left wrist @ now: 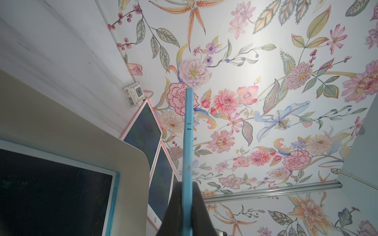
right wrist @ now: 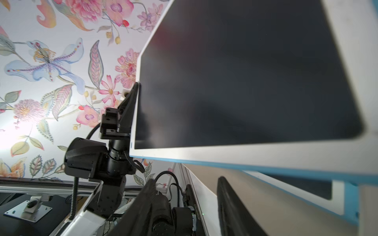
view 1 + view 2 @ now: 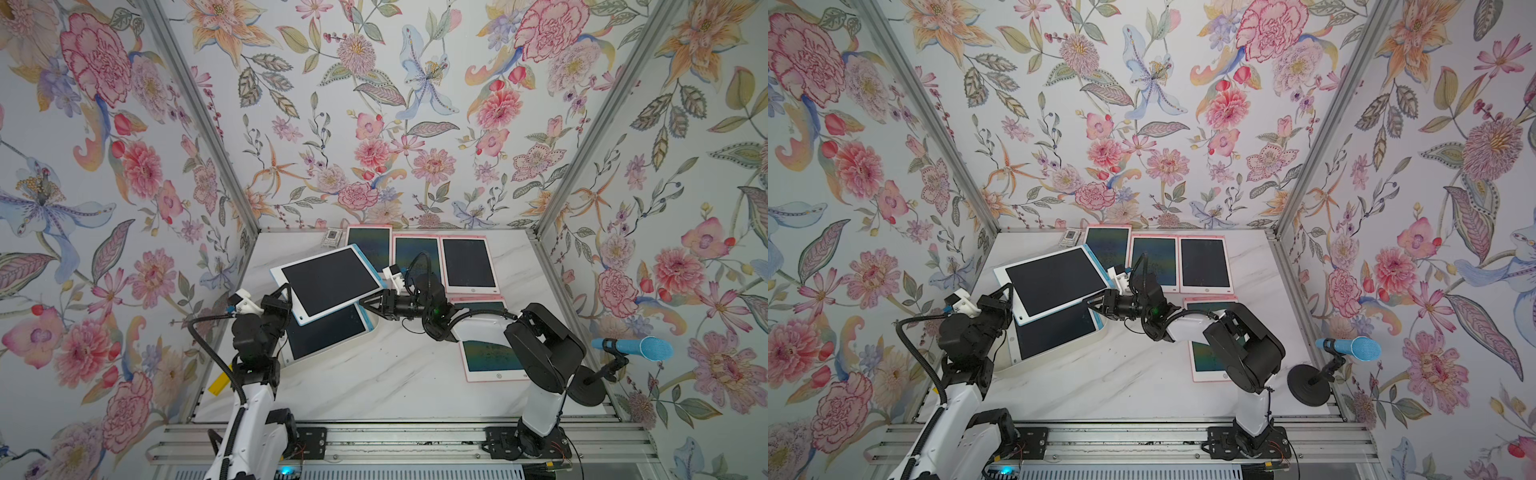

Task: Take out the writing tablet from the storage box
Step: Pick up the writing tablet from the storage box.

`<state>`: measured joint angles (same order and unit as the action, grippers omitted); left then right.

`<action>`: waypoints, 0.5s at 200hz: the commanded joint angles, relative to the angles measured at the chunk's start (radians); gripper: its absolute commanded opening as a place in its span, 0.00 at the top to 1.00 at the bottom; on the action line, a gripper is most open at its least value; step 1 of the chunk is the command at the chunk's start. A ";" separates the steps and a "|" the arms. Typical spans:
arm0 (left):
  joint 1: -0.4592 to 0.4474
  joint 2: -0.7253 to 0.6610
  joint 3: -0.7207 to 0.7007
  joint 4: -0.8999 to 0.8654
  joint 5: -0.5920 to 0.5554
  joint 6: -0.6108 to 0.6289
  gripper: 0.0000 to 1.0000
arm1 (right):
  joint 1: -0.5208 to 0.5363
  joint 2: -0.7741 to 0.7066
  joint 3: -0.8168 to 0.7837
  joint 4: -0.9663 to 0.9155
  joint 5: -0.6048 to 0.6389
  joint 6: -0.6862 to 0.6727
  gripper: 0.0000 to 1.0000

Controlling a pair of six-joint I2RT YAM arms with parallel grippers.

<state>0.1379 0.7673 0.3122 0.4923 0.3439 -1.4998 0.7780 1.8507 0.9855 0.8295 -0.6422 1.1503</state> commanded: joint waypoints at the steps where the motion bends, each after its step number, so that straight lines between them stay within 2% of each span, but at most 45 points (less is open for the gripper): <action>1: -0.042 -0.053 -0.022 0.047 -0.156 -0.073 1.00 | 0.015 -0.015 -0.027 0.165 0.045 0.105 0.51; 23: -0.077 -0.083 -0.033 0.039 -0.208 -0.092 1.00 | 0.032 -0.008 -0.030 0.178 0.057 0.111 0.51; 100: -0.099 -0.100 -0.055 0.047 -0.201 -0.121 1.00 | 0.051 0.074 0.054 0.180 0.081 0.155 0.53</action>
<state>0.0452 0.6949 0.2775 0.4858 0.1555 -1.5837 0.8253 1.8748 0.9882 0.9604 -0.5774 1.2617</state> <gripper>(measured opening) 0.081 0.478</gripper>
